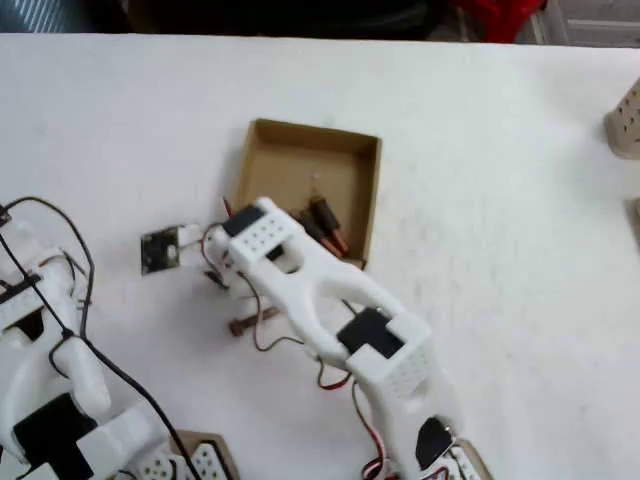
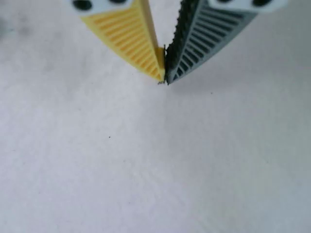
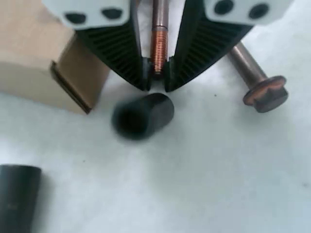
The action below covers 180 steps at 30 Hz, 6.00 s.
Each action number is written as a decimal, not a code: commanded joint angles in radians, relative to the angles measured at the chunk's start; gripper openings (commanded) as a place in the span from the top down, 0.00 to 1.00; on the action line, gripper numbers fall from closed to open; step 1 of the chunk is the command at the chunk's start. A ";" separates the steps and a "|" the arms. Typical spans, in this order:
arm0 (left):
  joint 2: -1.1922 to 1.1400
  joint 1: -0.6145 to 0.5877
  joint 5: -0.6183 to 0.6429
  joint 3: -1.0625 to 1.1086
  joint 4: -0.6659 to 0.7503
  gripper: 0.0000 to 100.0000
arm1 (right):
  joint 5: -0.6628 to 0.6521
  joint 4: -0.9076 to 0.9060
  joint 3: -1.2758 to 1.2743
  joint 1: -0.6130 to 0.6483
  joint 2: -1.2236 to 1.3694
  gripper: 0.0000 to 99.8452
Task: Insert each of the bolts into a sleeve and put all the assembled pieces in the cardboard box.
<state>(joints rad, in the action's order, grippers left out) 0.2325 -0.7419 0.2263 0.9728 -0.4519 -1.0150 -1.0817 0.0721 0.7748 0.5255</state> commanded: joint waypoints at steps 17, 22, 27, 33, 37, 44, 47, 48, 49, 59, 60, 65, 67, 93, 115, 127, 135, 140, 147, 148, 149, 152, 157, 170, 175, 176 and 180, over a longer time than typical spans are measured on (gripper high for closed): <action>0.002 0.005 0.012 -0.051 0.017 0.97 | 0.298 0.025 -0.064 0.027 -0.196 0.78; 0.002 0.005 0.012 -0.051 0.017 0.97 | 0.407 0.134 -0.064 0.085 -0.145 0.78; 0.002 0.004 0.012 -0.051 0.020 0.97 | 0.420 0.200 -0.057 0.108 -0.114 0.78; 0.002 0.005 0.012 -0.051 0.020 0.97 | 0.417 0.202 -0.057 0.127 -0.113 0.78; 0.002 0.005 0.012 -0.051 0.021 0.97 | 0.416 0.196 -0.055 0.154 -0.122 0.78; 0.001 0.005 0.012 -0.051 0.021 0.97 | 0.414 0.239 -0.025 0.170 -0.091 0.78; 0.001 0.004 0.012 -0.051 0.021 0.97 | 0.413 0.237 0.021 0.168 -0.016 0.78; 0.001 0.004 0.012 -0.051 0.021 0.97 | 0.411 0.237 0.038 0.168 0.005 0.79; 0.001 0.004 0.012 -0.051 0.021 0.97 | 0.404 0.231 0.054 0.166 0.024 0.79; 0.001 0.002 0.012 -0.051 0.020 0.97 | 0.348 0.131 0.158 0.157 0.091 0.90; 0.001 0.002 0.012 -0.051 0.020 0.97 | 0.347 0.131 0.158 0.156 0.091 0.92; 0.001 0.004 0.012 -0.051 0.021 0.97 | 0.353 0.056 0.157 0.119 0.001 0.98; 0.001 0.005 0.012 -0.051 0.021 0.97 | 0.381 0.019 0.150 0.099 -0.065 0.98; -0.001 0.035 0.011 -0.049 0.021 0.97 | 0.580 -0.165 -0.482 -0.222 -0.825 0.98; 0.001 0.050 -0.057 -0.034 0.021 0.97 | 0.577 0.186 -1.007 -0.970 -0.912 0.85; 0.001 0.053 -0.058 -0.029 0.023 0.97 | 0.575 -0.041 -0.864 -0.981 -0.905 0.85; 0.001 0.110 -0.129 -0.026 0.023 0.97 | 0.577 -0.053 -0.873 -0.946 -0.951 0.85; 0.004 0.153 -0.187 -0.026 0.015 0.97 | 0.578 -0.056 -0.937 -0.931 -1.107 0.92; 0.008 0.154 -0.187 -0.014 0.021 0.97 | 0.577 -0.054 -0.985 -0.929 -1.213 0.85; 0.008 0.154 -0.187 -0.015 0.021 0.97 | 0.575 -0.054 -0.984 -0.928 -1.202 0.85; 0.008 0.154 -0.187 -0.015 0.021 0.97 | 0.575 -0.051 -0.977 -0.926 -1.187 0.85; 0.008 0.156 -0.187 -0.015 0.021 0.97 | 0.563 -0.033 -0.927 -0.905 -1.101 0.88; 0.008 0.163 -0.187 -0.017 0.021 0.97 | 0.463 -0.021 -0.867 -0.943 -0.900 0.89; 0.008 0.182 -0.187 -0.017 0.021 0.97 | 0.457 0.062 -0.844 -0.990 -0.800 0.89; 0.008 0.182 -0.187 -0.017 0.021 0.97 | 0.463 0.140 -0.841 -0.989 -0.679 0.89; 0.008 0.182 -0.187 -0.017 0.021 0.97 | 0.463 0.145 -0.836 -0.989 -0.653 0.89; 0.008 0.180 -0.187 -0.017 0.021 0.97 | 0.463 0.127 -0.801 -0.992 -0.611 0.90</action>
<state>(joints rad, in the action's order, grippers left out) 0.2279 -0.5700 0.0499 0.9728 -0.4519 -0.5455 -0.9513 -0.7795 -0.2133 -0.1036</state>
